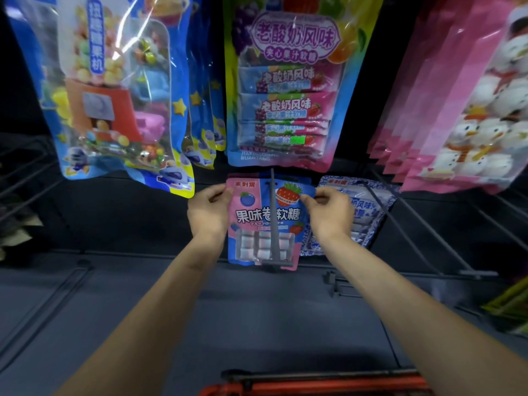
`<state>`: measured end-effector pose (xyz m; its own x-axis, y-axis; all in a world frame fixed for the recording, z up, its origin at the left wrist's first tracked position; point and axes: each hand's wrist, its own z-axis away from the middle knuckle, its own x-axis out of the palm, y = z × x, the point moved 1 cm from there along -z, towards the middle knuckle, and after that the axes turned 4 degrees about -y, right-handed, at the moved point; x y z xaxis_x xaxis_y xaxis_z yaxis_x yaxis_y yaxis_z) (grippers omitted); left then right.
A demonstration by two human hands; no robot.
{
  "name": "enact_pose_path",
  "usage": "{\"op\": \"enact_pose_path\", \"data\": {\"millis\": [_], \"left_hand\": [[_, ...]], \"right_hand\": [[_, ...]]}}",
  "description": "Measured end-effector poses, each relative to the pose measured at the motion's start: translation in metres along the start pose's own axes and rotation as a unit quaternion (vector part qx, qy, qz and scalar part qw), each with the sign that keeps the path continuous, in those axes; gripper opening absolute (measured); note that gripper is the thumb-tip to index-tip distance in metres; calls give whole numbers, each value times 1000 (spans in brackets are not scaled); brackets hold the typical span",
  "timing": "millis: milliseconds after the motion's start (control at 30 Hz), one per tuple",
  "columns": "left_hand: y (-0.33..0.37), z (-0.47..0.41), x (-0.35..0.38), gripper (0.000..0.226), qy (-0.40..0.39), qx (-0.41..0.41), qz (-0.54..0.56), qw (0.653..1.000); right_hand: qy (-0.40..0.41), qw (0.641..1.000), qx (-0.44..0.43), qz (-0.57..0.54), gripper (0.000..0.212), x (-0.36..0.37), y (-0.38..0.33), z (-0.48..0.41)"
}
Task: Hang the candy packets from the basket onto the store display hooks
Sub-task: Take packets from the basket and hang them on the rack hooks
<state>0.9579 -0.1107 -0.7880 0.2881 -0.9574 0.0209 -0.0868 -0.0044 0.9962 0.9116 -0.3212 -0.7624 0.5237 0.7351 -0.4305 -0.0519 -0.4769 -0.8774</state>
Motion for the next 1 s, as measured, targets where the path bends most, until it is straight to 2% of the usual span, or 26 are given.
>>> {"op": "enact_pose_path", "data": {"millis": [433,633,800,1000], "left_hand": [[-1,-1,-7,20,-17,-11,-19,1000],[-3,3,-12,32,-31,-5,-54,998],[-3,28,-30,52,-38,-34,-137,989],[-1,80,-53,47,-101,-28,-218,970]], "right_hand": [[-16,1000,4,-8,11,-3,2,0],[-22,999,32,-2,24,-8,5,11],[-30,999,45,-1,35,-13,12,37],[-100,994,40,-1,38,-31,14,81]]}}
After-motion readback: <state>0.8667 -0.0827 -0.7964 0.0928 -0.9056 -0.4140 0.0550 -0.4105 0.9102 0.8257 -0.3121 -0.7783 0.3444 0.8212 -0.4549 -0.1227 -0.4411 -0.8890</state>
